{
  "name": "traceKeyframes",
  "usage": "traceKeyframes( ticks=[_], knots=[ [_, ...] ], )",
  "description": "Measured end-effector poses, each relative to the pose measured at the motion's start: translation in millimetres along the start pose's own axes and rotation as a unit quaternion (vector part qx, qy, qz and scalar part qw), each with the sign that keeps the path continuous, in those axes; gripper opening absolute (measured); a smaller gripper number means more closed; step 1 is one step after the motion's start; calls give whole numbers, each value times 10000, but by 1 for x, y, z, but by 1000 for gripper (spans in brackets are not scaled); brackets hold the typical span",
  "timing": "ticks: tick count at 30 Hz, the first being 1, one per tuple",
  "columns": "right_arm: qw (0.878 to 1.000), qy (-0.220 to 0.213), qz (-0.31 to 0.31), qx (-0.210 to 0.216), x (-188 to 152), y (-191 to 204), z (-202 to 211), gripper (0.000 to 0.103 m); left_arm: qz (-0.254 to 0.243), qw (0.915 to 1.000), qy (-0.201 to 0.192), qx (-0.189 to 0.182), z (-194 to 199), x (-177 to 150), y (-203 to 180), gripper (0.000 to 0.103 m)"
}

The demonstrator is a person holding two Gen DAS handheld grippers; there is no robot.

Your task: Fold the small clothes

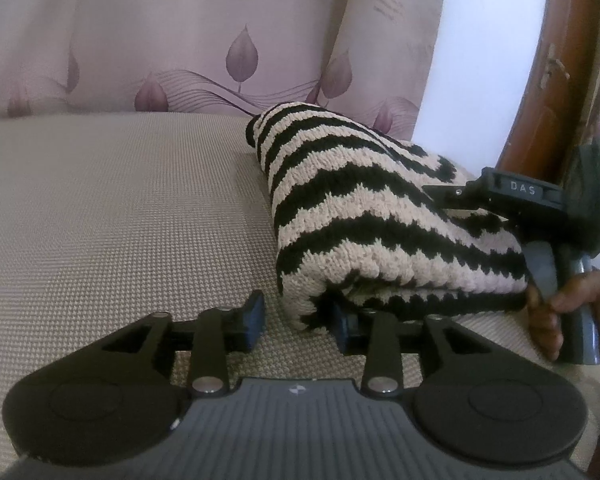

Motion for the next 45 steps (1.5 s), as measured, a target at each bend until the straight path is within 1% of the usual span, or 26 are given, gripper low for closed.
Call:
traceKeyframes(
  ticks=[5,7,9,11,13,15,17,19,21,22,24,27,29,30,31,33,34,36,39,40,42,44,45],
  knots=[
    [10000,-20,-39,52,-1,-1,1,97,-89,10000,-8,12,1,1,-1,41],
    [10000,-23,-48,72,-1,-2,1,97,-87,9999,-63,-94,6,2,0,41],
    [10000,-27,-52,75,-1,-3,1,97,22,9996,-137,-254,16,5,3,41],
    [9999,-41,-81,102,-1,-3,2,97,174,9986,-213,-450,27,10,6,49],
    [9998,-63,-130,144,-1,-5,2,97,294,9976,-337,-524,35,20,9,70],
    [9997,-77,-161,170,-1,-6,2,97,328,9963,-452,-661,39,35,8,77],
    [9997,-83,-164,169,-2,-5,2,97,323,9948,-527,-815,39,51,4,80],
    [9997,-81,-164,173,-2,-5,2,97,350,9931,-479,-1013,33,68,-3,93],
    [9997,-81,-165,176,-2,-5,2,97,386,9922,-437,-1099,23,81,-8,98],
    [9997,-82,-165,175,-2,-5,2,97,375,9917,-339,-1187,16,87,-10,98],
    [9997,-80,-163,176,-2,-5,2,97,420,9912,-145,-1247,-1,95,-11,98],
    [9997,-84,-168,179,-2,-5,2,97,606,9886,274,-1348,-30,102,-6,98],
    [9996,-90,-176,183,-2,-5,3,97,811,9828,658,-1521,-51,103,0,98],
    [9996,-92,-177,184,-2,-6,3,97,879,9810,792,-1536,-61,103,3,98],
    [9996,-90,-174,185,-2,-6,3,97,926,9803,848,-1526,-68,102,6,98],
    [9996,-90,-175,188,-2,-5,3,97,1057,9749,1028,-1667,-83,103,10,98],
    [9996,-90,-174,188,-2,-5,3,97,1156,9718,1108,-1733,-90,103,12,98],
    [9996,-90,-177,190,-2,-5,3,97,1368,9622,1320,-1951,-105,103,16,98],
    [9996,-88,-183,210,-2,-6,3,97,1407,9568,1578,-1994,-127,99,16,94],
    [9995,-89,-190,222,-2,-6,4,97,1333,9579,1552,-2016,-130,98,15,91],
    [9994,-97,-212,241,-2,-7,4,97,1038,9665,1412,-1875,-133,98,7,86],
    [9995,-98,-205,224,-2,-6,3,97,759,9732,1280,-1756,-132,95,2,85],
    [9996,-96,-191,202,-2,-5,3,97,659,9751,1217,-1734,-131,93,0,84]
  ],
)
Point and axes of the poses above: each gripper's, at about its wrist camera, not at the fingertips, and z roughly against the way its jaws point, y to its left, x to its top, the point moved 3 cm from there along -z, roughly the way its jaws point, and after that the axes turned 13 degrees about z, right-handed, at the moved point
